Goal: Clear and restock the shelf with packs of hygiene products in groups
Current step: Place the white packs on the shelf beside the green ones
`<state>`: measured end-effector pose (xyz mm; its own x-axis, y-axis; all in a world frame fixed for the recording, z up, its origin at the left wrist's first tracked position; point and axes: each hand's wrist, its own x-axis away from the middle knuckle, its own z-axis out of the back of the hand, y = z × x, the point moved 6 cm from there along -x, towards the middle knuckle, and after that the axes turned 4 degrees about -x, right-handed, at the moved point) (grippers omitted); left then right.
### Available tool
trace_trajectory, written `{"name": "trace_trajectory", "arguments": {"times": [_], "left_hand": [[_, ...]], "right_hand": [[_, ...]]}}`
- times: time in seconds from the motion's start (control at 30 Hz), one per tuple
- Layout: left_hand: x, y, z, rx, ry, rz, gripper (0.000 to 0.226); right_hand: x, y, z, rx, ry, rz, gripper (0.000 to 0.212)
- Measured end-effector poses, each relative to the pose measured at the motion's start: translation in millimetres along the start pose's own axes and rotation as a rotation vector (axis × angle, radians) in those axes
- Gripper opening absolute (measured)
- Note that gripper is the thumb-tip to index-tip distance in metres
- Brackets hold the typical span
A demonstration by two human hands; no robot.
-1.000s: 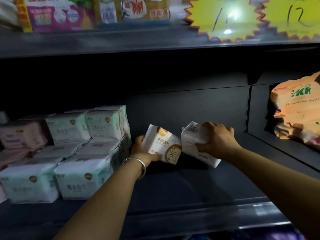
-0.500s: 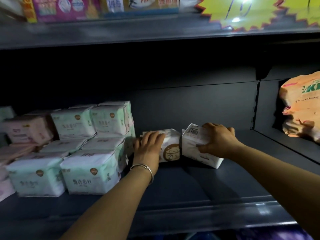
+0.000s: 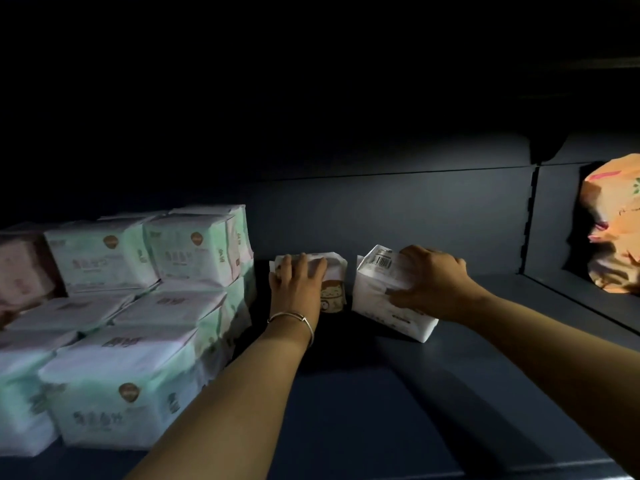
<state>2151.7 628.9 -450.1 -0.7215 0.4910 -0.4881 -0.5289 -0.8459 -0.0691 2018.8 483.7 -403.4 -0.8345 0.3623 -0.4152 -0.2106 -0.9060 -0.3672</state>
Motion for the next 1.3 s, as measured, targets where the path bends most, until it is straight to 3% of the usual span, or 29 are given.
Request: {"name": "trace_trajectory", "arguments": {"times": [0.47, 0.6, 0.7, 0.77, 0.87, 0.93, 0.97, 1.03, 1.17, 1.3], "left_hand": [[-33, 1, -25, 0.172, -0.13, 0.019, 0.071], [-31, -3, -16, 0.164, -0.103, 0.032, 0.087], [-19, -4, 9, 0.486, 0.062, 0.058, 0.058], [-4, -3, 25, 0.826, 0.041, 0.164, 0.04], [29, 22, 40, 1.395, -0.303, 0.211, 0.032], [46, 37, 46, 1.544, -0.489, 0.148, 0.014], [54, 41, 50, 1.565, -0.532, 0.124, 0.009], [62, 40, 52, 1.565, -0.487, 0.122, 0.025], [69, 21, 65, 1.268, -0.218, 0.075, 0.072], [78, 15, 88, 0.889, 0.061, -0.159, 0.087]], "right_hand": [[-18, 5, -16, -0.02, -0.112, -0.005, 0.058], [-18, 6, -12, -0.166, -0.05, -0.075, 0.057], [-13, 16, -7, -0.654, 0.03, -0.239, 0.042], [-5, 19, -10, -0.924, 0.022, -0.336, 0.04], [12, 15, -14, -1.1, -0.032, -0.386, 0.048], [25, 8, -15, -1.186, -0.096, -0.36, 0.046], [32, 3, -15, -1.218, -0.145, -0.33, 0.045], [46, -6, -13, -1.241, -0.254, -0.26, 0.036], [72, -13, -8, -1.337, -0.398, -0.291, 0.03], [80, -14, -3, -1.52, -0.37, -0.465, 0.041]]}}
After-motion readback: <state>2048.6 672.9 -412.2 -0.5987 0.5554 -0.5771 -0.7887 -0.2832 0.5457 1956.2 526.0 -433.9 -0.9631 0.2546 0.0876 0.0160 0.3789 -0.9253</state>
